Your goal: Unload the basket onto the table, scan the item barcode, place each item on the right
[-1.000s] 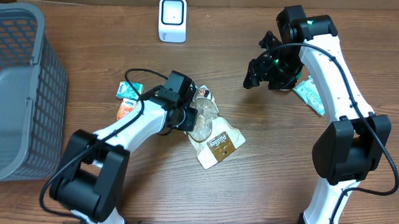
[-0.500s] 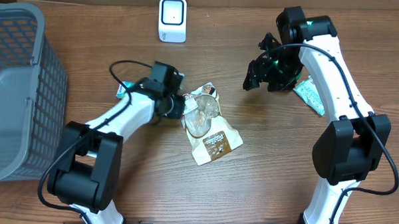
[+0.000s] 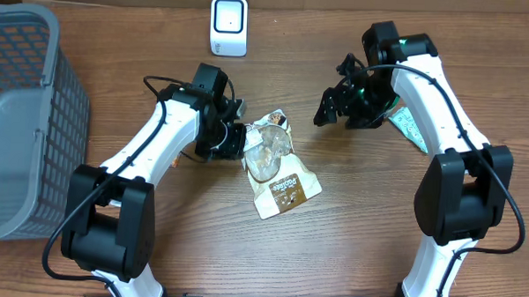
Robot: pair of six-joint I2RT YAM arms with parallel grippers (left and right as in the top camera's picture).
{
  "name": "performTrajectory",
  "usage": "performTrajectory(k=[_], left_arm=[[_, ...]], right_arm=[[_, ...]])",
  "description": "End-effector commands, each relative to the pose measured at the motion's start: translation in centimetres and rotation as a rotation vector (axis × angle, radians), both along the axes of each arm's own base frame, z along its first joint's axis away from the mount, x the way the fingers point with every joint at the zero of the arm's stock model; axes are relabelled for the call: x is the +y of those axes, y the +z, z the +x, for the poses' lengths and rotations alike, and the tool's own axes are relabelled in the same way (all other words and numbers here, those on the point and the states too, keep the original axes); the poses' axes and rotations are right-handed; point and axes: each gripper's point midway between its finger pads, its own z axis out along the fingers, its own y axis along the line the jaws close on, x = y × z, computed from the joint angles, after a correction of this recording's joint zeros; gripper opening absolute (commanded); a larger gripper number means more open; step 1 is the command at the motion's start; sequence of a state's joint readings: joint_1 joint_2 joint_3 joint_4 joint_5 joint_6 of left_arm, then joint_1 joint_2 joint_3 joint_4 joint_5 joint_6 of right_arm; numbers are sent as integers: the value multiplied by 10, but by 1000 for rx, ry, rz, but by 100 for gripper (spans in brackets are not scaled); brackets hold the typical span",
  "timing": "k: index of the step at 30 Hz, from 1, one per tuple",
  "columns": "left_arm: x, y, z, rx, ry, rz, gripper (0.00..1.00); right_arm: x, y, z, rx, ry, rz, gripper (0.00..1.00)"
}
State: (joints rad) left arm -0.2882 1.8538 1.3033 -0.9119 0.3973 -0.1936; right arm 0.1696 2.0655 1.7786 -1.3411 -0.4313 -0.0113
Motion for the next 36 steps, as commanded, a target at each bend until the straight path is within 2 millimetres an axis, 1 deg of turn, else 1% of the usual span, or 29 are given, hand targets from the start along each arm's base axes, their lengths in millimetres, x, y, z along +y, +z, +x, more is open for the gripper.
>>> performTrajectory(k=[1,3,7,11,19,21,25,30,34,36], left_arm=[[-4,-18,-18,98,50,-18,4],[-4,-28,-18,79,52,-25,5],[-9,-41,-4,-8,57,-55,4],[-11,-43,5,-53,60,-70,4],[-10,-44,24,-149,65,-63,4],[-10,-47,24,-157,67,-62,4],[-3,-56,22,-158,82,-26,4],[-2,-70,20,-134,86,-15,4],[-1,-82,18,-109,86,-10,4],[-1,-84,17,-103,86,-8,4]], right_arm=[[13,-3,-10,16,55,112,78],[16,-10,-16,27,77,138,78],[17,-25,-24,51,77,149,78],[17,-35,-29,66,75,158,78],[28,-45,-35,74,69,239,79],[29,-48,-38,78,68,249,78],[29,-51,-40,86,67,251,79],[43,-54,-45,82,88,290,78],[61,-69,-56,99,91,290,77],[72,-78,-61,107,85,287,77]])
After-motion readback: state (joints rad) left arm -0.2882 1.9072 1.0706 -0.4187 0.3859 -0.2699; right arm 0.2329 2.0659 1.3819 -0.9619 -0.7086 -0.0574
